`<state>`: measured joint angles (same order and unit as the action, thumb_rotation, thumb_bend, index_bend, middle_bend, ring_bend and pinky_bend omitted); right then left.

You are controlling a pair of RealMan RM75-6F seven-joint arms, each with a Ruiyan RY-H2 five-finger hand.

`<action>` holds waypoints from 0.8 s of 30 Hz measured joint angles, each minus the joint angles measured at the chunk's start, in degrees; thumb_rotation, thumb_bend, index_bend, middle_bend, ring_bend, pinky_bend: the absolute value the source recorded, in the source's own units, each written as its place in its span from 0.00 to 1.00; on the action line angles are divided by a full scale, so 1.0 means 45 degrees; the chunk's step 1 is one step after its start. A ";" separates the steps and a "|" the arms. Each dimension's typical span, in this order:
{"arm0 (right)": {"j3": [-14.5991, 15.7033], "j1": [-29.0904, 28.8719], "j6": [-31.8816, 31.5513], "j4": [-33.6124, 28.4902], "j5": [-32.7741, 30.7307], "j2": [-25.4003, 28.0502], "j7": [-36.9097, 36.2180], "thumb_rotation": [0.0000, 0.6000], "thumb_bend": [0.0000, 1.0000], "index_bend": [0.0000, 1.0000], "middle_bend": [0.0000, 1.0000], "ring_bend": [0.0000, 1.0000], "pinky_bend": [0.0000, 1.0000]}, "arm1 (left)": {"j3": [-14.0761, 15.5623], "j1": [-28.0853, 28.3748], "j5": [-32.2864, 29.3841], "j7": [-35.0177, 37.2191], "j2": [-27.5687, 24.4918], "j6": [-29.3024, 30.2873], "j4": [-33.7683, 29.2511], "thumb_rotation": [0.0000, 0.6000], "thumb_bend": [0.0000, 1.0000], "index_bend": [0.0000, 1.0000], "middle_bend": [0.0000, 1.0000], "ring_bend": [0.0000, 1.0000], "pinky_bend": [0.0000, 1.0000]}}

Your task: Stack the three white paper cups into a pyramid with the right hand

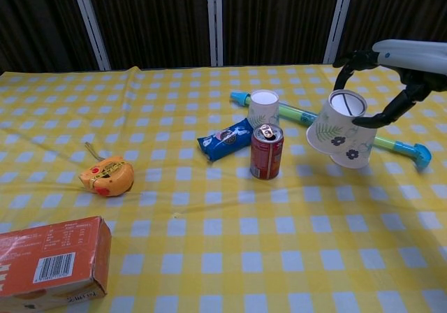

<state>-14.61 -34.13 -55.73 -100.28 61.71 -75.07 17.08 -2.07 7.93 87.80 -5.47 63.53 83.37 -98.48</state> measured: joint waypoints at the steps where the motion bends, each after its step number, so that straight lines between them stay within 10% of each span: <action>1: -0.0017 -0.0100 0.0063 0.0142 -0.0096 -0.0113 -0.0007 1.00 0.23 0.44 0.06 0.00 0.00 | -0.0003 0.0003 -0.0016 -0.0007 -0.0003 -0.0010 -0.0002 1.00 0.00 0.00 0.00 0.00 0.00; 24: 0.0118 -0.1626 0.0659 0.2518 -0.1815 -0.1580 0.0836 1.00 0.23 0.44 0.03 0.00 0.00 | -0.0056 0.0132 -0.0387 0.0064 -0.0018 -0.0330 0.0061 1.00 0.00 0.00 0.00 0.00 0.00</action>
<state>-14.08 -41.45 -52.76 -88.95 53.54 -82.17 20.84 -2.32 8.52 86.06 -5.18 63.45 81.89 -98.20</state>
